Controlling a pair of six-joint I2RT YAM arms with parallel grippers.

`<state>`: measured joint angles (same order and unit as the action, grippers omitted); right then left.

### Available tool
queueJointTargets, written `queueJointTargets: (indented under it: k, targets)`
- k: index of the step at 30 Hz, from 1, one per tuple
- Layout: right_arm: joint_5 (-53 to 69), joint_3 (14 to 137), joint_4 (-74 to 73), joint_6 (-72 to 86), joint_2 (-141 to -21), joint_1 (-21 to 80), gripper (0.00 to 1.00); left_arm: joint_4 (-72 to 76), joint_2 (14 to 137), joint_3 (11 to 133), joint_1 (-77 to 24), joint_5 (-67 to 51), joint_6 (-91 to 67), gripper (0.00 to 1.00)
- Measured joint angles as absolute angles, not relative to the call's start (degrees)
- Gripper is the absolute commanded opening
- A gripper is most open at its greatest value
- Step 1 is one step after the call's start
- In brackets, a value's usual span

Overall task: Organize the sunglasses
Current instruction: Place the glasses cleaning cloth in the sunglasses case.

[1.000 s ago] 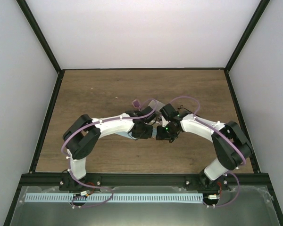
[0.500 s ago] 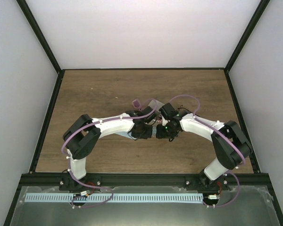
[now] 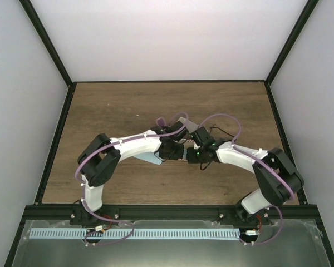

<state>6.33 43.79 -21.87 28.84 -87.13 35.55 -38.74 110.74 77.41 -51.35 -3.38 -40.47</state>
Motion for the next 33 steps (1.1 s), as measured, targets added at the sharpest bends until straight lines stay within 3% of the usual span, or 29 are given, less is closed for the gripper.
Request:
queueJointTargets:
  k: [7,11,16,23,33]
  targets:
    - [3.3,40.5,-16.6,29.9,-84.4,35.6,0.4,-38.8,111.2,78.3,-51.4,-4.7,-39.4,0.04]
    - [2.7,40.3,-14.6,30.6,-85.3,35.7,0.35,-39.5,111.4,78.3,-51.4,-5.1,-38.7,0.04]
    - [2.2,40.3,-12.4,31.1,-87.6,36.0,0.24,-40.2,111.4,78.3,-51.4,-5.3,-38.1,0.04]
    - [1.0,40.8,-10.6,32.6,-89.4,36.6,0.01,-41.6,111.4,78.3,-51.2,-5.2,-36.9,0.04]
    - [-1.2,41.2,-11.2,34.3,-89.6,37.0,0.01,-42.2,111.4,78.3,-51.0,-5.3,-35.4,0.04]
